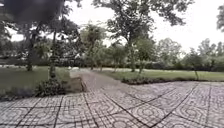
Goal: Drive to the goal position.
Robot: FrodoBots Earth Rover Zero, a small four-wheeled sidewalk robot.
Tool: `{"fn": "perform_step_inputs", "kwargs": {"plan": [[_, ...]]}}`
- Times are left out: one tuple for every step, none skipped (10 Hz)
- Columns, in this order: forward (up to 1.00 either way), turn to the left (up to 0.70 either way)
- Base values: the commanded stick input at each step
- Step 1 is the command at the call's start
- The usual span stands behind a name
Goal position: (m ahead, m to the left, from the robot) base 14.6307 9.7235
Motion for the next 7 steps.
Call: {"fn": "perform_step_inputs", "kwargs": {"plan": [[1.0, -0.27], [1.0, -0.27], [1.0, -0.27], [1.0, -0.27], [1.0, -0.24], [1.0, 0.0], [1.0, 0.0]]}}
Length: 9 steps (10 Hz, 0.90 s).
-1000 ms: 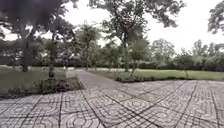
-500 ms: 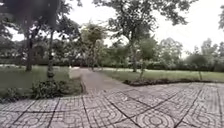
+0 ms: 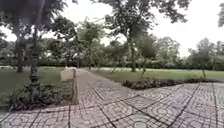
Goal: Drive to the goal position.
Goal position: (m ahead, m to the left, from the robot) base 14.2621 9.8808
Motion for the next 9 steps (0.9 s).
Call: {"fn": "perform_step_inputs", "kwargs": {"plan": [[1.0, 0.0], [1.0, 0.0], [1.0, 0.0], [1.0, 0.03], [1.0, 0.27], [1.0, 0.27], [1.0, 0.27], [1.0, 0.27], [1.0, 0.27]]}}
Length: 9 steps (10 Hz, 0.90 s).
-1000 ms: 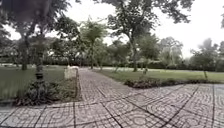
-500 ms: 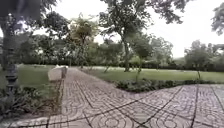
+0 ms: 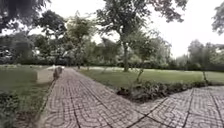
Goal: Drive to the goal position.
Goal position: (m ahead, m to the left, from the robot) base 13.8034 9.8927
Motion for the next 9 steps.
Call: {"fn": "perform_step_inputs", "kwargs": {"plan": [[1.0, 0.27], [1.0, 0.27], [1.0, 0.12], [1.0, 0.0], [1.0, 0.0], [1.0, 0.02], [1.0, 0.27], [1.0, 0.27], [1.0, 0.09]]}}
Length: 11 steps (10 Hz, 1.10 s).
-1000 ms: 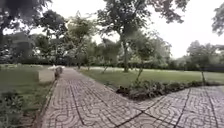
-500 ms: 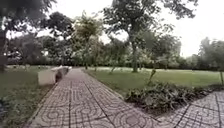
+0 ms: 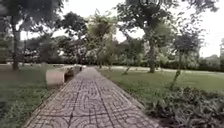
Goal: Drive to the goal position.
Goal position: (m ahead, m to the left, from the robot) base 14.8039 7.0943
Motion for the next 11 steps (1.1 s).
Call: {"fn": "perform_step_inputs", "kwargs": {"plan": [[1.0, 0.0], [1.0, 0.0], [1.0, 0.0], [1.0, 0.0], [1.0, 0.0], [1.0, 0.0], [1.0, 0.0], [1.0, 0.0], [1.0, 0.0], [1.0, 0.0], [1.0, 0.0]]}}
